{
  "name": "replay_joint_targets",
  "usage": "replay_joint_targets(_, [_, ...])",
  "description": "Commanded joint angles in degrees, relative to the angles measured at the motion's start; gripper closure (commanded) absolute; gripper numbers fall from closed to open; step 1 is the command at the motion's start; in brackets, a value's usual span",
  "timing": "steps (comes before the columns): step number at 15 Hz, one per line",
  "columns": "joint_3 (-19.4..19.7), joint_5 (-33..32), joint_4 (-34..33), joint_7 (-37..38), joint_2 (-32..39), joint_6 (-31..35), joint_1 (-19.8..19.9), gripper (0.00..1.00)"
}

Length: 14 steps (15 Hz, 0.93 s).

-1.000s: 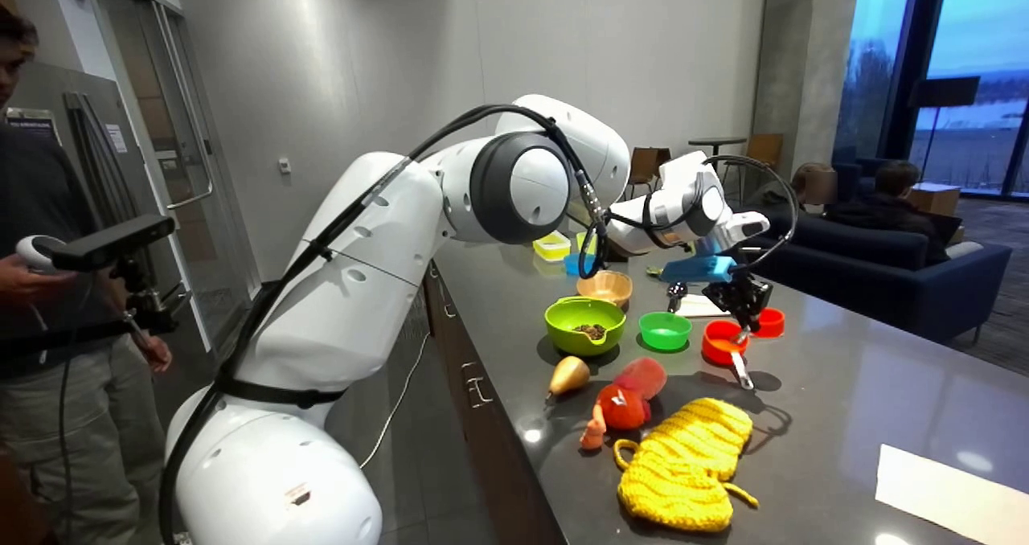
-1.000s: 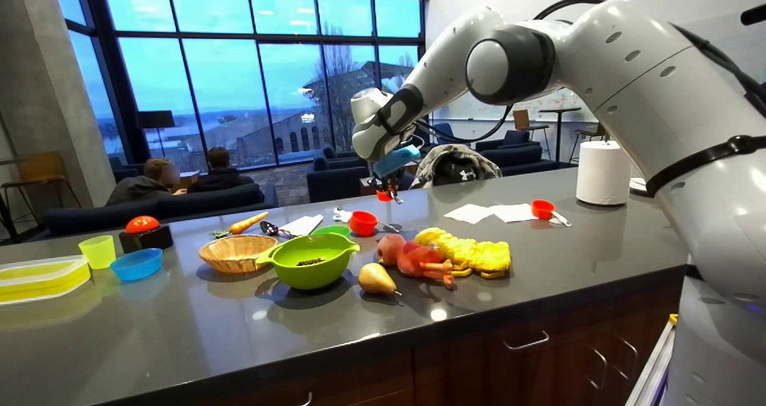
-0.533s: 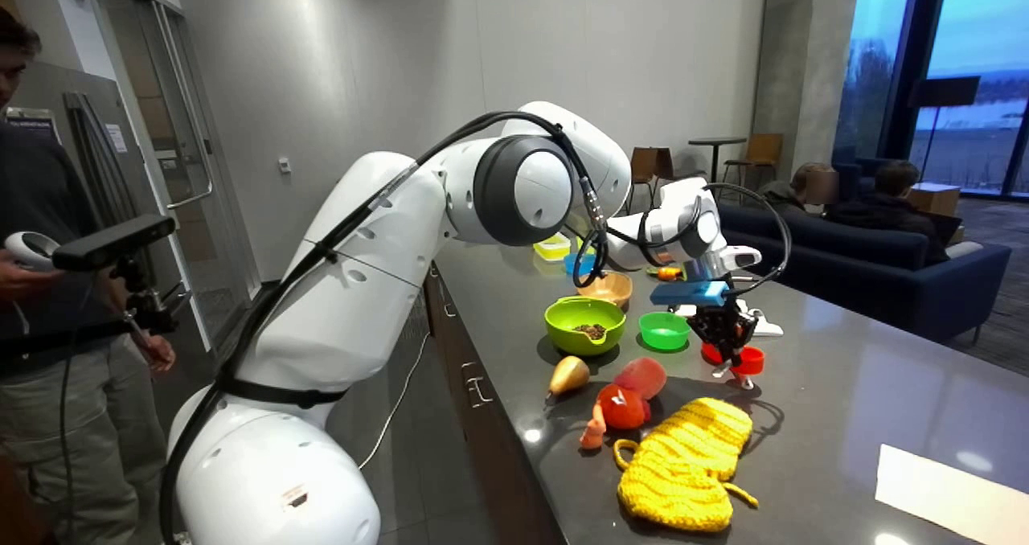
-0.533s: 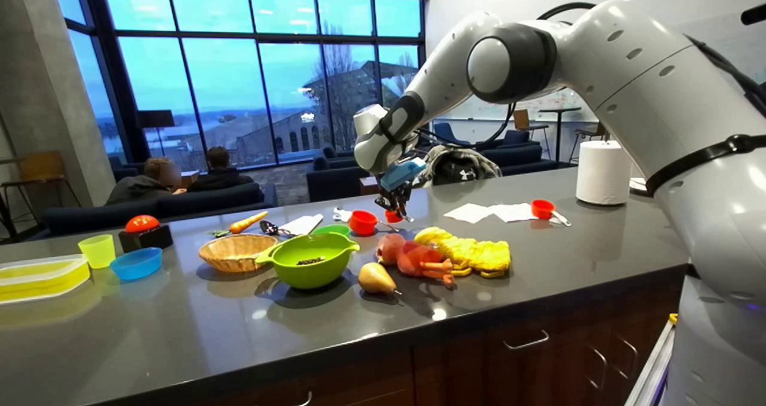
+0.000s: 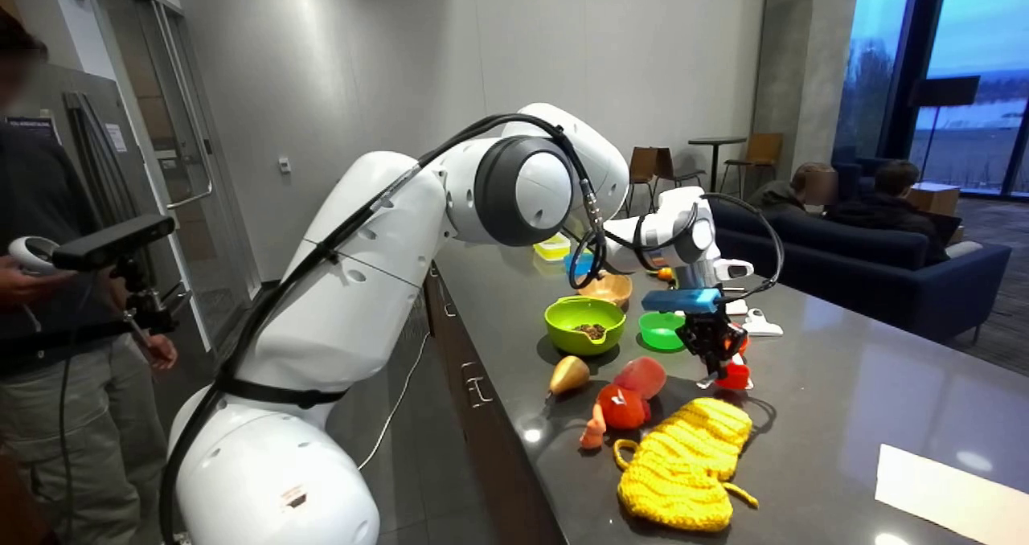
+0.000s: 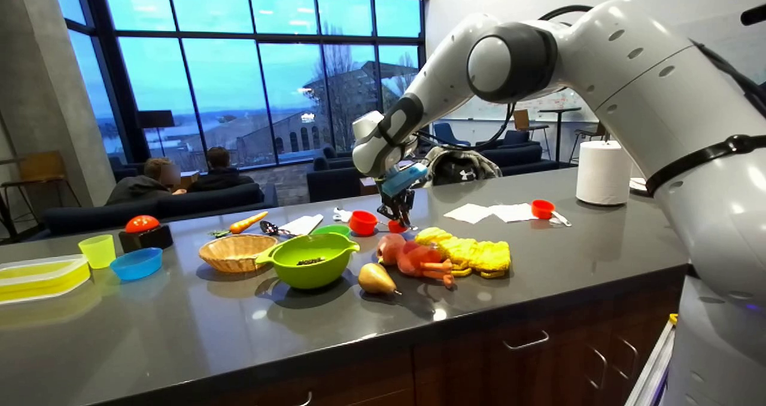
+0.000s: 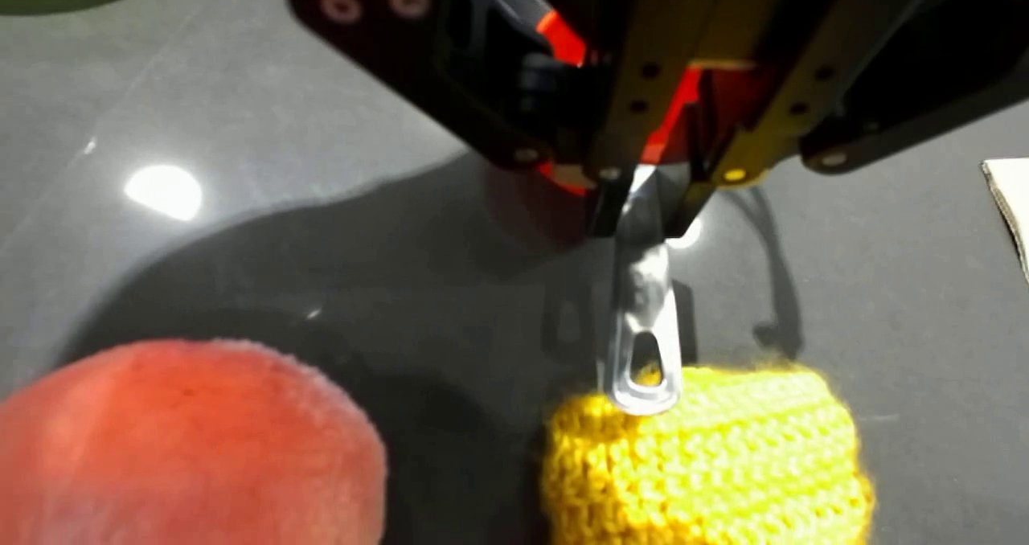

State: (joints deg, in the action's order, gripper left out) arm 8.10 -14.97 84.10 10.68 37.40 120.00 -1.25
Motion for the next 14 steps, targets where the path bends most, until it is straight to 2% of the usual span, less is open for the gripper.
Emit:
replay_joint_targets(1, [-0.43,0.32,-0.13,-0.49,0.02,-0.11,0.29,0.83])
replay_joint_targets(3, [-0.73,0.52,-0.13,-1.11,0.02,-0.10,0.44,0.74])
replay_joint_targets(4, [-0.77,0.53,-0.13,-1.16,0.02,-0.10,0.45,0.66])
replay_joint_targets(5, [-0.79,0.53,-0.13,-1.21,0.02,-0.10,0.45,0.35])
replay_joint_targets(7, [-0.61,0.40,-0.07,-0.91,0.11,-0.38,0.39,0.34])
replay_joint_targets(12, [0.13,1.15,0.16,3.18,-0.09,-5.77,-0.18,0.04])
replay_joint_targets(14, [-0.09,2.00,0.15,5.66,-0.67,-9.22,-0.29,0.00])
